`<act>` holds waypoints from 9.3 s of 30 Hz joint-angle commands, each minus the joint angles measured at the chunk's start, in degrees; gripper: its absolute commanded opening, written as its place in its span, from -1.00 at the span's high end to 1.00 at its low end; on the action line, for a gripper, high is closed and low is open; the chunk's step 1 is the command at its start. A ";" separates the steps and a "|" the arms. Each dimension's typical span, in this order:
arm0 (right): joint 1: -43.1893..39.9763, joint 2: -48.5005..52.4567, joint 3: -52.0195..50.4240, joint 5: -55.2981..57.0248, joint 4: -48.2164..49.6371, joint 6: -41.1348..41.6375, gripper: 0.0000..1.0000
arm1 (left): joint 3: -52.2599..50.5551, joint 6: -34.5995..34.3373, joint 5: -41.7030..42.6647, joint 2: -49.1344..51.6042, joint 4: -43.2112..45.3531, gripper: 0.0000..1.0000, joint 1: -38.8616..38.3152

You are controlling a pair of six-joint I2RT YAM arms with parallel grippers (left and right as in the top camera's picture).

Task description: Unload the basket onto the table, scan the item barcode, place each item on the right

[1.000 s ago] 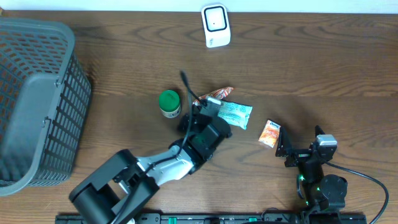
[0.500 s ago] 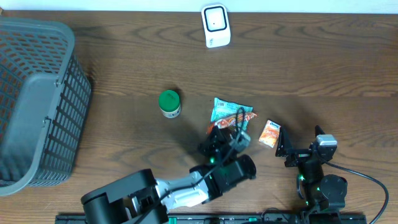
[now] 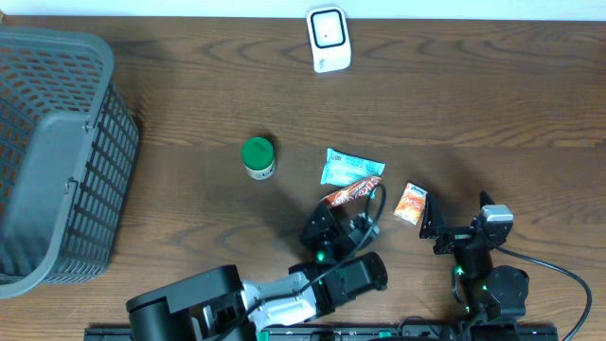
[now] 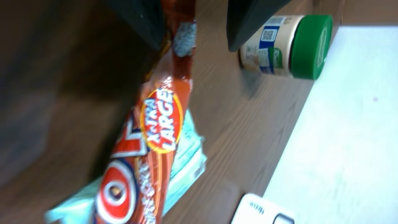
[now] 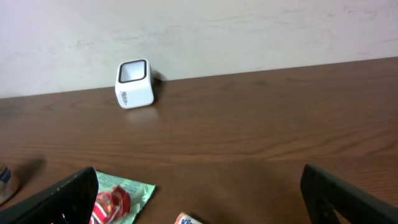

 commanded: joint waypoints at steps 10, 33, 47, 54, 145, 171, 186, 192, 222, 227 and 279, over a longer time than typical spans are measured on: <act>0.33 -0.11 -0.07 -0.28 -0.20 -0.87 -0.98 | -0.20 1.60 -11.47 -0.11 5.75 -0.24 -4.55; 0.33 -0.11 -0.07 -0.28 -0.20 -0.87 -0.99 | -0.09 -22.45 22.73 -12.15 10.29 0.85 1.14; 0.33 -0.11 -0.07 -0.28 -0.20 -0.87 -0.98 | -0.15 -37.99 72.85 -11.17 6.91 0.85 19.28; 0.33 -0.11 -0.07 -0.28 -0.20 -0.87 -0.98 | -0.15 -41.79 76.48 -7.43 7.23 0.85 20.09; 12.04 64.00 62.71 -13.92 -46.27 2.19 -0.98 | -0.02 -25.90 38.64 -63.06 -23.08 -0.96 42.51; 29.20 102.79 67.76 -13.97 -40.76 75.08 -0.60 | -0.02 -25.90 38.64 -63.06 -30.71 -0.96 42.51; 29.66 106.01 67.76 -7.91 -40.35 76.96 -0.24 | -0.02 -25.88 38.62 -63.06 -32.15 -0.96 42.51; 31.95 106.14 67.76 -5.42 -40.89 78.12 -0.24 | -0.02 -25.88 38.62 -63.06 -33.05 -0.96 42.51; 31.32 109.90 70.71 -10.80 -35.93 75.43 0.97 | -0.02 -25.88 38.64 -63.06 -35.56 -0.96 42.51; 31.47 103.54 74.69 -9.27 -36.00 69.35 0.97 | -0.04 -25.88 38.62 -63.06 -35.56 -0.96 42.51; 17.53 109.37 75.28 -63.49 53.83 30.93 0.98 | -0.04 -25.88 38.64 -62.73 -37.31 -0.96 42.51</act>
